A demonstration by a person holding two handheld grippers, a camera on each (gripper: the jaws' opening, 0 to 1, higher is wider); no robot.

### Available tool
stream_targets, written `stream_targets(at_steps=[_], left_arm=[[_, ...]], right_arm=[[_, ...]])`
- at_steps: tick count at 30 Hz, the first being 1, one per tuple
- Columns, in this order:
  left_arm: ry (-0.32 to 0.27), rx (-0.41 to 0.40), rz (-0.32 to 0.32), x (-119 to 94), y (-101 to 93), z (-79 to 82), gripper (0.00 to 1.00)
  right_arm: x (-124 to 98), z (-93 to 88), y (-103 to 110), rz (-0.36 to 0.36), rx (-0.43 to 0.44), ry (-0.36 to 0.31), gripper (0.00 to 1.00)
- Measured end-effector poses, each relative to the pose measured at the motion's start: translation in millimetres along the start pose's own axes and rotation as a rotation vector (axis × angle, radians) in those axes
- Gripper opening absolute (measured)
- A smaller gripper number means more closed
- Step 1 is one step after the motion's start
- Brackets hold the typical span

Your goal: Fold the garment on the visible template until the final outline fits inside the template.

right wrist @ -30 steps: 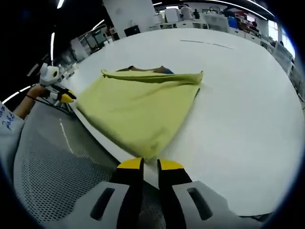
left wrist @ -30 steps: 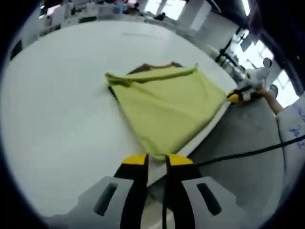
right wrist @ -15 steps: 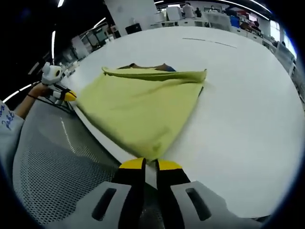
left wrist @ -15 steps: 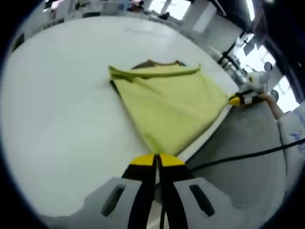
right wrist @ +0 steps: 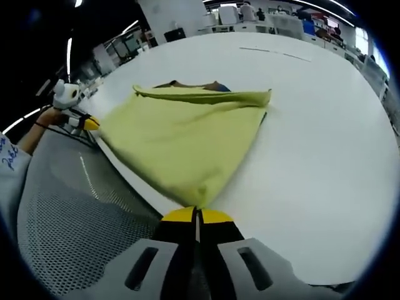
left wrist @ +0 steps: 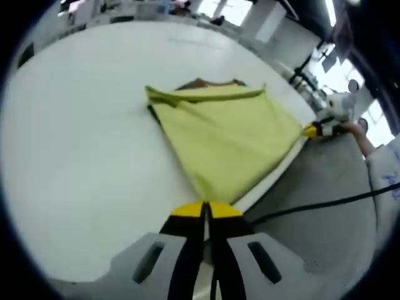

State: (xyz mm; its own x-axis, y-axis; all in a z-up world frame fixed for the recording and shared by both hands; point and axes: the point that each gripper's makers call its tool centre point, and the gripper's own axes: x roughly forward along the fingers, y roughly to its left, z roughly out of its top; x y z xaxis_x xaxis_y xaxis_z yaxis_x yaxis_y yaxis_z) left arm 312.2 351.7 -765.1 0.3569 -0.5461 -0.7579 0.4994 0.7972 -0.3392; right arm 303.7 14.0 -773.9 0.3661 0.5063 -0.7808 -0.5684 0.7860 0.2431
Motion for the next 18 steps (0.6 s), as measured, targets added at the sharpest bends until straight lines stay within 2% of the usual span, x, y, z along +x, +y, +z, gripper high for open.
stream_targets(at_steps=[8,18], left_arm=[[-0.023,0.020,0.024,-7,0.3,13.5,0.00],[-0.046,0.058,0.022,-14,0.3,27.8,0.00]], right_arm=[[-8,4.4,0,-0.006,-0.017,-0.011,0.02],[-24,21.4,-2,-0.012,-0.134,-0.049,0.02]])
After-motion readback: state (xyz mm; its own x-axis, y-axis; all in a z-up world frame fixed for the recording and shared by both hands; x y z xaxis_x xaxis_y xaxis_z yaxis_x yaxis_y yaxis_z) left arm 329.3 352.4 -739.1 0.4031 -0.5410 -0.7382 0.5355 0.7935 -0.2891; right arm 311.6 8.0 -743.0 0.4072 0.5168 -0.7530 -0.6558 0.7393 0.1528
